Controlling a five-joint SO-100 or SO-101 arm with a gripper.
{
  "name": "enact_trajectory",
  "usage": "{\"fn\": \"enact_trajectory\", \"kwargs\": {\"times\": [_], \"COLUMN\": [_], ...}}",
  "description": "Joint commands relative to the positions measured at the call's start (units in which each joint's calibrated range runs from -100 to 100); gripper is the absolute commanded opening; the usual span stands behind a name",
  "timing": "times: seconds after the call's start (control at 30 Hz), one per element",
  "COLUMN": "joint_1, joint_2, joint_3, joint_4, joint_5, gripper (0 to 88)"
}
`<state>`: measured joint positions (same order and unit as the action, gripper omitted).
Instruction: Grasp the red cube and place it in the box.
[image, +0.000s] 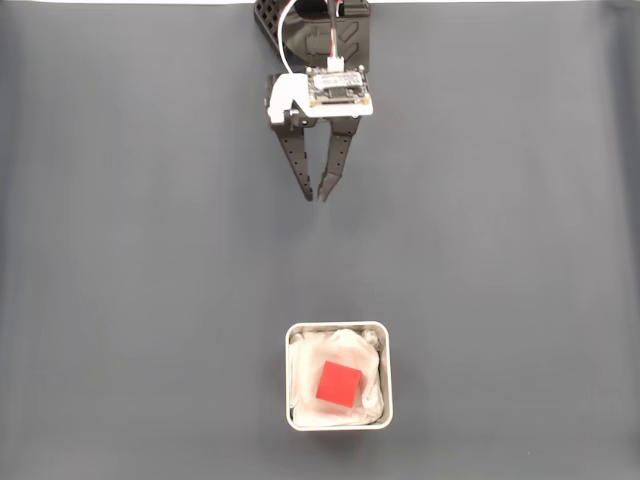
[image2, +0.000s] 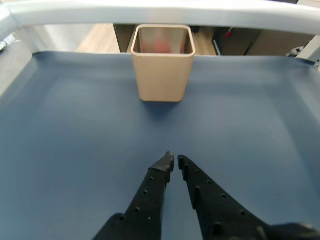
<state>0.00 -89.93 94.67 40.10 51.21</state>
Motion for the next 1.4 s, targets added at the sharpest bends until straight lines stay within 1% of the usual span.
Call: {"fn": "enact_trajectory", "kwargs": {"times": [0.0,0.17,0.33,0.47,0.67,0.9,1.1,1.37], "joint_1": [-1.56,-3.13,-4.05,-3.98,-3.55,-3.2,-2.98,-2.34], "joint_2": [-3.31,-6.43,-8.43,-9.73,-9.99,-10.07,-10.07,-10.07], "joint_3": [2.14,4.97,5.15,5.15,5.15,5.15,5.15,5.15], "joint_4": [3.18,9.17,19.33,25.48,31.46,35.31,35.81,35.81], "joint_5": [0.1,-0.49,-0.68,-0.68,-0.78,-1.47,-2.59,-2.44], "gripper": [0.0,0.0,0.0,0.0,0.0,0.0,0.0,0.3]}}
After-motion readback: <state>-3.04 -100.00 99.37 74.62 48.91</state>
